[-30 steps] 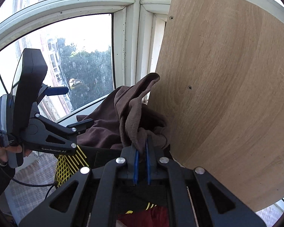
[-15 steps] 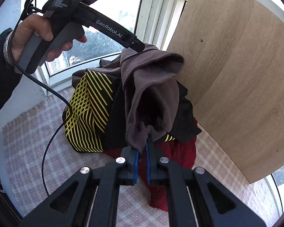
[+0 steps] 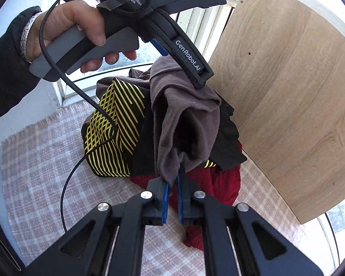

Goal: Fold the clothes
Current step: 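Lift the brown sweatshirt with the right gripper while the left gripper grasps its other edge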

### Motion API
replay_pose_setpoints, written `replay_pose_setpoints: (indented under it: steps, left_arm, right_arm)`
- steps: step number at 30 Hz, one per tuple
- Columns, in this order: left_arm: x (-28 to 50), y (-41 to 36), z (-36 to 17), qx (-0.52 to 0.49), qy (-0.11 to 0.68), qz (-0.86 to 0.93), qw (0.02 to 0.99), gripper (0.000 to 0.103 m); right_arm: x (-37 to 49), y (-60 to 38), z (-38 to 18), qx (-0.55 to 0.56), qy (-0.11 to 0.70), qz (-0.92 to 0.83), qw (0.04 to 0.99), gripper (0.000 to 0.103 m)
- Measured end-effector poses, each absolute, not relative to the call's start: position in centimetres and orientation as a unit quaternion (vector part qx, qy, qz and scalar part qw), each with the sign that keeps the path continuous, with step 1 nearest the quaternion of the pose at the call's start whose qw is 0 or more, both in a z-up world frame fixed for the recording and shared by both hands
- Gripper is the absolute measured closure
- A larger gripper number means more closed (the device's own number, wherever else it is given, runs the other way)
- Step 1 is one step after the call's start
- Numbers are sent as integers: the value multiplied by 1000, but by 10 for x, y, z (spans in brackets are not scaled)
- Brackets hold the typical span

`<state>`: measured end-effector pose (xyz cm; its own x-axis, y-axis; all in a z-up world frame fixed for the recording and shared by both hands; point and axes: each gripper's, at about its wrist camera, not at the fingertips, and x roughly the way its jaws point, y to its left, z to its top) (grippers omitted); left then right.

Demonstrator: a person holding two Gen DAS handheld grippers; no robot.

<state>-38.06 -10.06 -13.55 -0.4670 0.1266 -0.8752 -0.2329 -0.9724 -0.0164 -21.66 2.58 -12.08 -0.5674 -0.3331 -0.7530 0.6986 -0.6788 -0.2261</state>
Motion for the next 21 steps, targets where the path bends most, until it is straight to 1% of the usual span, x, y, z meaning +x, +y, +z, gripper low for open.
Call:
replay_pose_setpoints:
  steps: [1,2,3,4,5,6,7,8,9,12,16,21]
  left_arm:
    - [-383,-102,-140,-513,43,850,111,30]
    - [-384,-104,-144,-519,30,847,113,41]
    - [-385,-106,-146,-520,22,846,115,50]
    - [-385,-108,-146,-520,15,846,117,55]
    - [-385,-110,-146,-520,6,846,120,63]
    - [-383,-112,-144,-517,-3,847,121,69]
    - [-382,-115,-143,-514,-7,849,121,74]
    - [-382,-118,-142,-509,-12,852,122,82]
    - [-382,-120,-140,-504,-17,854,124,87]
    - [-375,-129,-129,-486,-43,863,131,93]
    - [-356,-148,-96,-437,-86,885,134,94]
    - [-330,-168,-36,-368,-125,909,152,95]
  right_arm:
    - [-216,27,-119,350,259,-847,304,97]
    - [-217,26,-120,348,258,-848,303,97]
    - [-218,26,-119,348,257,-849,303,97]
    - [-218,27,-119,348,255,-850,303,97]
    - [-219,27,-119,349,253,-850,303,97]
    - [-219,27,-119,349,251,-851,303,97]
    - [-220,28,-119,349,249,-851,302,97]
    - [-221,29,-119,349,247,-852,302,97]
    - [-222,29,-119,350,245,-853,301,97]
    - [-226,33,-117,352,235,-857,295,97]
    - [-236,43,-105,344,217,-871,274,97]
    - [-263,54,-52,290,194,-907,234,97]
